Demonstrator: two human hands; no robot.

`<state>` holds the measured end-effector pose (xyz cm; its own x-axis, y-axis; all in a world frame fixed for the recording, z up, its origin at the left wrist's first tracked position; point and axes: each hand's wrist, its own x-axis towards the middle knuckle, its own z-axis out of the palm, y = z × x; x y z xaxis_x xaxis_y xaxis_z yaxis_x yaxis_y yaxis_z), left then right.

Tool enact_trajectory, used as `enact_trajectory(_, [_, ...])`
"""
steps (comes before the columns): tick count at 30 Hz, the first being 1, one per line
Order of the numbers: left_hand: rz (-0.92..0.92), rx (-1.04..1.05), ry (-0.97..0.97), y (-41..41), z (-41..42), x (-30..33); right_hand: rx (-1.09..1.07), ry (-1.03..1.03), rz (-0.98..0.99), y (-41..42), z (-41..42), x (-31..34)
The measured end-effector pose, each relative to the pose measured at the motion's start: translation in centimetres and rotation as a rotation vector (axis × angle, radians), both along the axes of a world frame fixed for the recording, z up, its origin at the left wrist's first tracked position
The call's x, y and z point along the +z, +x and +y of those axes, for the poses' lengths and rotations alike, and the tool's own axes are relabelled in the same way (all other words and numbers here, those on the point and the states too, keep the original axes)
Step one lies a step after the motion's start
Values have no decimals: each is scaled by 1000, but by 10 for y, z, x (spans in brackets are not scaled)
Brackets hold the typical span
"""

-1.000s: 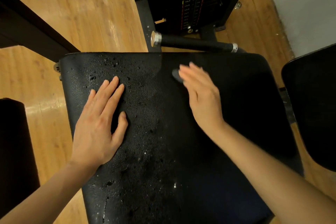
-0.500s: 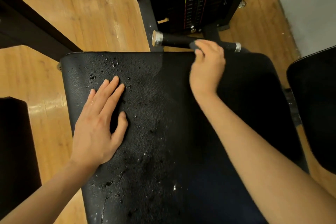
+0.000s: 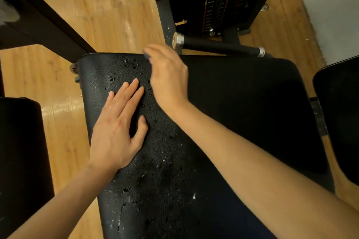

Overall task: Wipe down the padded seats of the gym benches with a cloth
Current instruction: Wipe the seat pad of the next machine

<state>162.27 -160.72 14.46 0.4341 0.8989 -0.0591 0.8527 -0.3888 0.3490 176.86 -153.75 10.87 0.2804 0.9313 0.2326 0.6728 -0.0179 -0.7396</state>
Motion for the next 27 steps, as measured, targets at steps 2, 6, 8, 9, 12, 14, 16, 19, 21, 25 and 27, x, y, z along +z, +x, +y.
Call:
enact_trajectory(2, [-4, -8, -4, 0, 0, 0, 184, 20, 1, 13, 0, -1])
enact_trajectory(6, [-20, -1, -2, -2, 2, -2, 96, -70, -37, 98, -45, -19])
enact_trajectory(8, [-35, 12, 6, -2, 1, -2, -136, -113, 11, 90, -53, -16])
enact_trajectory(9, [-39, 12, 9, -2, 1, -3, -213, -106, 19, 67, -46, -12])
enact_trajectory(12, [-38, 0, 19, -1, 0, -2, -5, 18, 43, -3, -17, 4])
enact_trajectory(14, [-32, -11, 19, -2, 1, -1, 293, 56, 14, -1, -12, 5])
enact_trajectory(16, [-29, -20, 19, -2, 1, -1, 397, 11, -29, 40, -22, -5])
enact_trajectory(19, [-54, -9, 20, -3, 0, -3, 36, -141, -13, 95, -58, -13])
enact_trajectory(21, [-65, -3, 30, -5, 0, -5, -251, -178, 7, 74, -60, -8])
enact_trajectory(25, [-84, -1, 25, -6, 0, -4, 6, -49, -41, -7, -38, 11])
enact_trajectory(27, [-96, 24, 27, -8, -3, 0, 323, -31, -79, 9, -39, 11])
